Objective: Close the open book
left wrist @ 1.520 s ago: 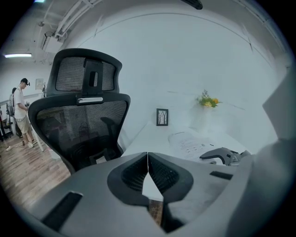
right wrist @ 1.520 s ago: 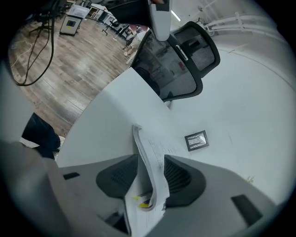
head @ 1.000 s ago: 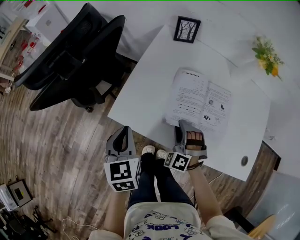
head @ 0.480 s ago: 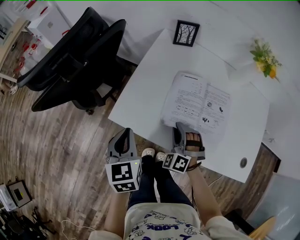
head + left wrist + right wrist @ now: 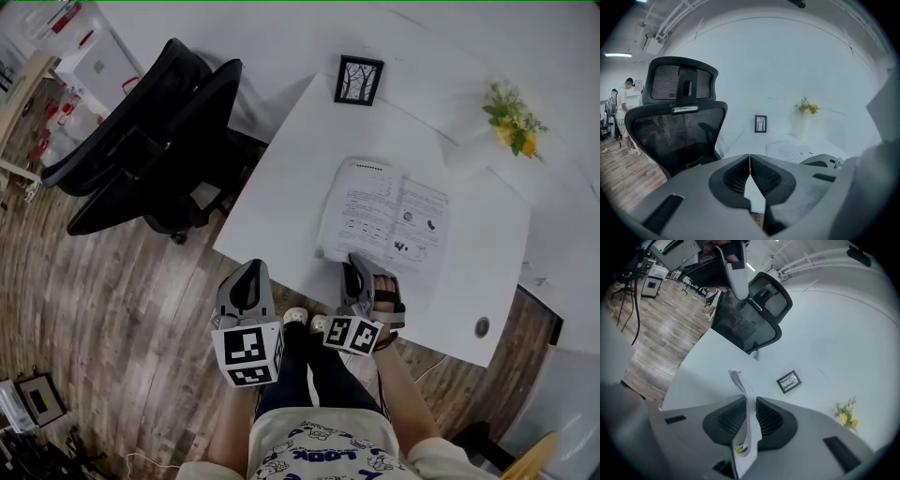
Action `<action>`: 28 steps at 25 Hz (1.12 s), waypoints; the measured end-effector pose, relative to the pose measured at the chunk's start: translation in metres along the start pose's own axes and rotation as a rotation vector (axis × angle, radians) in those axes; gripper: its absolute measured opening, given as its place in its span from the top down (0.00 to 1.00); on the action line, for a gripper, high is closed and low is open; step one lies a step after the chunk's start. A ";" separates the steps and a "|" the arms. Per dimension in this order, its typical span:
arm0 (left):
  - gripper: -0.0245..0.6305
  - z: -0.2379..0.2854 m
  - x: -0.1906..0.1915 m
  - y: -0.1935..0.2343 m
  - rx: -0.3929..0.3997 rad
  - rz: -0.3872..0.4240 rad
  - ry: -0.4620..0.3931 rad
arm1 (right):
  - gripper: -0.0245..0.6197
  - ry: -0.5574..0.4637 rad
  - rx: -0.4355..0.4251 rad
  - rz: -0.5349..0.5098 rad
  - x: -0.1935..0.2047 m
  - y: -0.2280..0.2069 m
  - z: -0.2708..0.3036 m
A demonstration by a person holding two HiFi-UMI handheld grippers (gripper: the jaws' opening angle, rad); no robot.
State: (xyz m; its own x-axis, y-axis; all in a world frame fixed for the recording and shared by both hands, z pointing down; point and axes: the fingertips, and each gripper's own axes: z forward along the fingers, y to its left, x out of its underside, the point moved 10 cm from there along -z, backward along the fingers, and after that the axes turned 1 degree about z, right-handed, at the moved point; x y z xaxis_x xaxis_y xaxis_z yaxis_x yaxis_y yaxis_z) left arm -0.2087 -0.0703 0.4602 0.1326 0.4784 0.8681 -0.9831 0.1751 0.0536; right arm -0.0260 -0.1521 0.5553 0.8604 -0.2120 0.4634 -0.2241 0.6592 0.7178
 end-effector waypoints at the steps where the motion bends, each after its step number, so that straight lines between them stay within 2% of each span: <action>1: 0.93 0.001 -0.002 -0.002 0.006 0.004 -0.003 | 0.85 -0.006 0.007 0.018 0.001 -0.002 -0.003; 7: 0.93 0.005 -0.012 -0.017 0.042 0.027 -0.017 | 0.86 -0.021 0.046 0.114 0.008 -0.013 -0.016; 14: 0.93 0.009 -0.024 -0.035 0.088 0.057 -0.031 | 0.87 -0.021 0.090 0.317 0.016 -0.026 -0.030; 28: 0.93 0.020 -0.044 -0.070 0.189 0.113 -0.054 | 0.89 0.030 0.198 0.613 0.041 -0.044 -0.054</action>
State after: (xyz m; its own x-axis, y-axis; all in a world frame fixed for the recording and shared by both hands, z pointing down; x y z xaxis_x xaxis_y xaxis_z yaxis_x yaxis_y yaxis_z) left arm -0.1483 -0.1203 0.4279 0.0185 0.4383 0.8986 -0.9982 -0.0433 0.0417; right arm 0.0436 -0.1511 0.5150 0.5609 0.1835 0.8073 -0.7570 0.5083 0.4105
